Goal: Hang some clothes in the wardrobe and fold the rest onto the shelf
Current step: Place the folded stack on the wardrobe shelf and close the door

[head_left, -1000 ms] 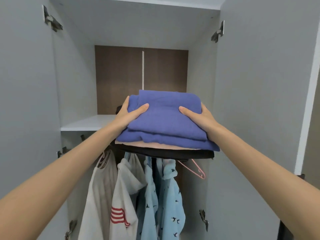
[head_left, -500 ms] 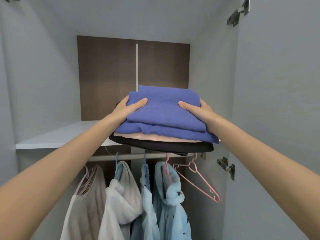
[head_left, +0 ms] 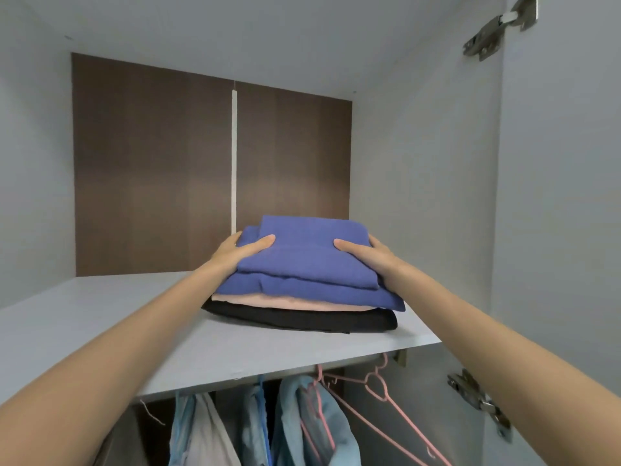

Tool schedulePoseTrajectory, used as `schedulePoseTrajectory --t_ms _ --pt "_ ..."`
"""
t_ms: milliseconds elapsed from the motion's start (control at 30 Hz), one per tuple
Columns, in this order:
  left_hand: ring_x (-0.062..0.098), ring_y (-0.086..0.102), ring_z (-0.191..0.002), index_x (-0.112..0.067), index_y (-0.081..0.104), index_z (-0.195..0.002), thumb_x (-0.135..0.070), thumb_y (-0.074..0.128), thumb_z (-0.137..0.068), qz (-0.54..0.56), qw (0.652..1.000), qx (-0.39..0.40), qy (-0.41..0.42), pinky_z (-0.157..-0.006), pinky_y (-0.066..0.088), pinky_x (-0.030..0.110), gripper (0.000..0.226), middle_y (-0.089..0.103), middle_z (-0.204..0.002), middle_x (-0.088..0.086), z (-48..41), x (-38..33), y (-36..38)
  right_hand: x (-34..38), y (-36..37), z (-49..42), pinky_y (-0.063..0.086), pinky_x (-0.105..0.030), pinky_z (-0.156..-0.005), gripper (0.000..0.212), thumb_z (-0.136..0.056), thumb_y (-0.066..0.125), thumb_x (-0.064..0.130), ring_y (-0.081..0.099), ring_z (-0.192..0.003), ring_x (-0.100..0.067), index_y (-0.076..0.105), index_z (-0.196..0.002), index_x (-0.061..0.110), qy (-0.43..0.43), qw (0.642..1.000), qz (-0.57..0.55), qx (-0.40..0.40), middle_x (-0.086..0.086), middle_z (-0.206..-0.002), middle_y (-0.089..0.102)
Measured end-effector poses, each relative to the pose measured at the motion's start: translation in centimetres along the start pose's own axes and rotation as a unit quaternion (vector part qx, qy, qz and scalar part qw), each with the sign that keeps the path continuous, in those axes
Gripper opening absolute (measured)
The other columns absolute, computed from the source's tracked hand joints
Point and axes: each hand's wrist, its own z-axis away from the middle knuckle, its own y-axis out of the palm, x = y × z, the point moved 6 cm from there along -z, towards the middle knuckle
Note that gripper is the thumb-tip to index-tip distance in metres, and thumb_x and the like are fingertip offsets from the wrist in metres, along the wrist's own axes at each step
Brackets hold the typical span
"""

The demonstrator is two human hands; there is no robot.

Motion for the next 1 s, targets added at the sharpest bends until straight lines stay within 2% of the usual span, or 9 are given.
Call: schedulePoseTrajectory --t_ms 67,167,333,400,533,633,700,833,1000 --pt "0.016 0.059 -0.095 -0.018 0.048 -0.119 -0.052 0.068 -0.079 -0.021 0.999 0.005 -0.027 -0.087 0.043 0.03 0.056 0.058 -0.114 -0.007 -0.7 1.4 0.2 -1.2 0.4 -0.5 0.05 -0.024 -0.079 0.063 -0.079 0.075 0.041 0.063 -0.1 -0.015 0.05 -0.134 0.023 0.025 1.0 0.009 0.008 0.002 -0.123 0.061" --pt "0.025 0.058 -0.11 -0.014 0.044 -0.14 -0.076 0.064 -0.066 -0.098 0.992 0.026 -0.081 -0.094 0.044 0.033 0.097 0.056 -0.132 0.004 -1.5 2.9 -0.1 -2.2 0.7 -0.8 0.044 -0.017 -0.068 0.066 -0.085 0.068 0.045 0.059 -0.098 -0.014 0.042 -0.14 0.02 0.051 0.997 0.058 0.022 0.002 -0.126 0.057" --pt "0.032 0.041 -0.133 -0.024 0.025 -0.15 -0.077 0.04 -0.081 -0.289 0.954 -0.037 -0.07 -0.107 0.035 0.041 0.088 0.035 -0.151 0.005 -0.1 1.5 -1.3 -1.4 -1.0 -1.1 0.024 -0.044 -0.111 0.104 -0.083 0.055 0.066 0.024 -0.142 -0.035 -0.011 -0.153 0.026 0.044 0.946 0.316 -0.065 -0.015 -0.156 0.022" --pt "0.036 0.039 -0.132 -0.029 0.023 -0.15 -0.066 0.037 -0.09 -0.332 0.937 -0.105 -0.028 -0.105 0.033 0.042 0.072 0.031 -0.15 0.012 0.8 0.5 -2.2 0.4 -1.1 -0.9 0.019 -0.048 -0.113 0.094 -0.085 0.055 0.062 0.01 -0.145 -0.035 -0.003 -0.153 0.032 -0.041 0.908 0.404 -0.099 -0.018 -0.158 0.012" --pt "0.034 0.033 -0.133 -0.03 0.03 -0.147 -0.044 0.035 -0.099 -0.303 0.93 -0.178 0.11 -0.105 0.03 0.042 0.05 0.034 -0.145 0.012 4.0 -3.1 -1.8 3.5 1.4 0.5 0.012 -0.028 -0.115 0.047 -0.094 0.057 0.038 0.018 -0.144 -0.02 0.049 -0.139 0.029 -0.256 0.882 0.396 -0.006 -0.008 -0.151 0.035" --pt "0.027 0.035 -0.13 -0.033 0.039 -0.142 -0.044 0.034 -0.099 -0.354 0.879 -0.205 0.245 -0.103 0.032 0.041 0.045 0.038 -0.142 0.002 7.4 -5.7 0.0 2.8 2.6 1.4 0.017 -0.015 -0.107 0.032 -0.098 0.052 0.031 0.028 -0.14 -0.009 0.061 -0.128 0.026 -0.269 0.891 0.357 0.075 0.007 -0.139 0.049" --pt "0.021 0.035 -0.132 -0.036 0.04 -0.141 -0.056 0.031 -0.093 -0.418 0.836 -0.14 0.327 -0.104 0.031 0.037 0.053 0.04 -0.143 -0.002 9.1 -6.3 2.3 1.8 2.7 1.5 0.02 -0.012 -0.102 0.031 -0.1 0.047 0.033 0.033 -0.136 -0.002 0.061 -0.128 0.029 -0.241 0.914 0.307 0.109 0.016 -0.135 0.051" --pt "0.019 0.003 -0.147 -0.049 -0.004 -0.146 -0.059 0.043 -0.091 -0.576 0.779 0.089 0.234 -0.116 0.022 0.043 0.073 0.002 -0.16 -0.009 9.4 -2.6 5.3 0.4 2.0 1.3 0.018 -0.016 -0.107 0.034 -0.101 0.042 0.038 0.029 -0.134 0.005 0.057 -0.131 0.034 -0.214 0.934 0.254 0.128 0.023 -0.137 0.044" --pt "0.029 -0.002 -0.147 -0.05 -0.027 -0.134 -0.032 0.05 -0.097 -0.656 0.724 0.074 0.201 -0.105 0.041 0.042 0.087 -0.018 -0.157 -0.015 9.3 -1.3 5.4 -0.9 1.5 1.6 0.016 -0.024 -0.116 0.034 -0.103 0.035 0.039 0.028 -0.136 0.003 0.054 -0.131 0.043 -0.202 0.937 0.242 0.152 0.018 -0.149 0.036"
